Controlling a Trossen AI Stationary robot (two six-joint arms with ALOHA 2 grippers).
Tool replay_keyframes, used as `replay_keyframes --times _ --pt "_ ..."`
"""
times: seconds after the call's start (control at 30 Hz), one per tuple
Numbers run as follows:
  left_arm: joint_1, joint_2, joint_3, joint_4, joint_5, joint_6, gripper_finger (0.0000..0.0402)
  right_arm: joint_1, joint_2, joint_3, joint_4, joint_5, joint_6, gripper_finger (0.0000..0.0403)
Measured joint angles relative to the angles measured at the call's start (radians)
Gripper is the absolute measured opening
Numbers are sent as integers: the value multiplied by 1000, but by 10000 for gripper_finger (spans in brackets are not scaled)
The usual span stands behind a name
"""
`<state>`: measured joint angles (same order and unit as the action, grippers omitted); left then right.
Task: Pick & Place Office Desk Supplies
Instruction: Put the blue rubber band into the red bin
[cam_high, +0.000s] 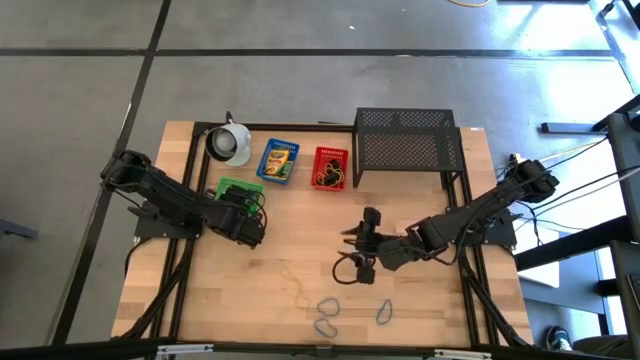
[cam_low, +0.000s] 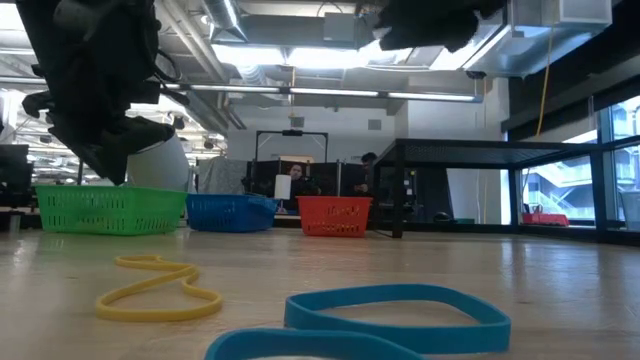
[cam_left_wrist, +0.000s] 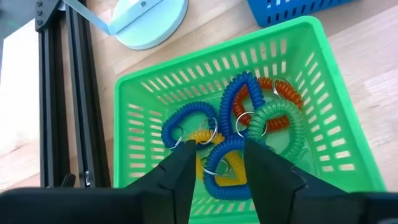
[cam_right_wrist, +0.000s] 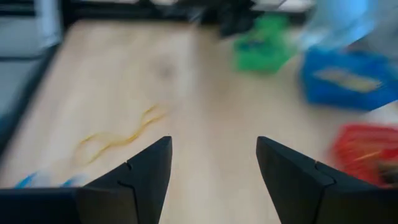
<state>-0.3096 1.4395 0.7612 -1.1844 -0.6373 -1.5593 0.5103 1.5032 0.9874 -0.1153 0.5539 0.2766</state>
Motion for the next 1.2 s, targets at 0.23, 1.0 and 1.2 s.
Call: replay_keyframes --times 0.23,1.0,1.2 --pt "0 0 7 -23 0 0 124 42 0 0 -205 -422 290 236" --pt "-68 0 254 82 -390 272 102 282 214 -1 -210 -517 173 235" --pt "-68 0 254 84 -394 274 102 271 252 0 -233 -517 143 235"
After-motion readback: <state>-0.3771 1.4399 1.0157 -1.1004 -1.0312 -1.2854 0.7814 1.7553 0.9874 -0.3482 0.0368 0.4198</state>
